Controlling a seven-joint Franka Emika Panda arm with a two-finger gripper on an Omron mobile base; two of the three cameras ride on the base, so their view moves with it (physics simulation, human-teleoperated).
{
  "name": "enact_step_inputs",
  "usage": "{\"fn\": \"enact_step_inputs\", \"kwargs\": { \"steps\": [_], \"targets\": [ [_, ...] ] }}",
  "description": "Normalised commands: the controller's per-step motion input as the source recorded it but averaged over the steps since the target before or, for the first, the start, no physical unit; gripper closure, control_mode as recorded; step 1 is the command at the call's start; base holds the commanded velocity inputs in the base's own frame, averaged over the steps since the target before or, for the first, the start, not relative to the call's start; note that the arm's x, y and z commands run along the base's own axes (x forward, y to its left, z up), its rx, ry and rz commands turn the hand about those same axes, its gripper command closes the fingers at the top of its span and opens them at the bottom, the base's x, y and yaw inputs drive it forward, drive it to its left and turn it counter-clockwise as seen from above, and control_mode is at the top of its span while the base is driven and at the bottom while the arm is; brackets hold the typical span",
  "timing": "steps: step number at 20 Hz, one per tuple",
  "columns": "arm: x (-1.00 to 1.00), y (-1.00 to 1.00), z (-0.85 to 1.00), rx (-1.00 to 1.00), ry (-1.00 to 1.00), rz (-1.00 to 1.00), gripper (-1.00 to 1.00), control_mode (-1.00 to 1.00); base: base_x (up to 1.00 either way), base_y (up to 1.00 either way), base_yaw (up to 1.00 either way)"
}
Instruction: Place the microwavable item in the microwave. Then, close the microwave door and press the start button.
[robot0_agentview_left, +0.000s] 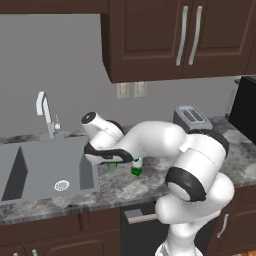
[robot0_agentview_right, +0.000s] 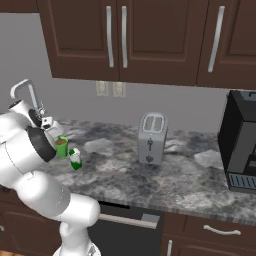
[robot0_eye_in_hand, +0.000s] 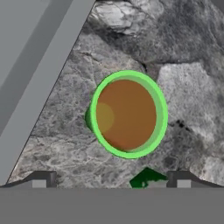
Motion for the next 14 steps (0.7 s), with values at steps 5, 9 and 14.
{"fn": "enact_step_inputs", "kwargs": {
  "steps": [5, 9, 14],
  "targets": [
    [0.10, 0.00, -0.15, -0.01, 0.03, 0.05, -1.00, -1.00, 0.00, 0.00, 0.00],
    [0.11, 0.01, -0.17, -0.01, 0.03, 0.05, -1.00, -1.00, 0.00, 0.00, 0.00],
    [0.14, 0.05, -0.15, 0.00, 0.04, 0.06, -1.00, -1.00, 0.00, 0.00, 0.00]
  ]
}}
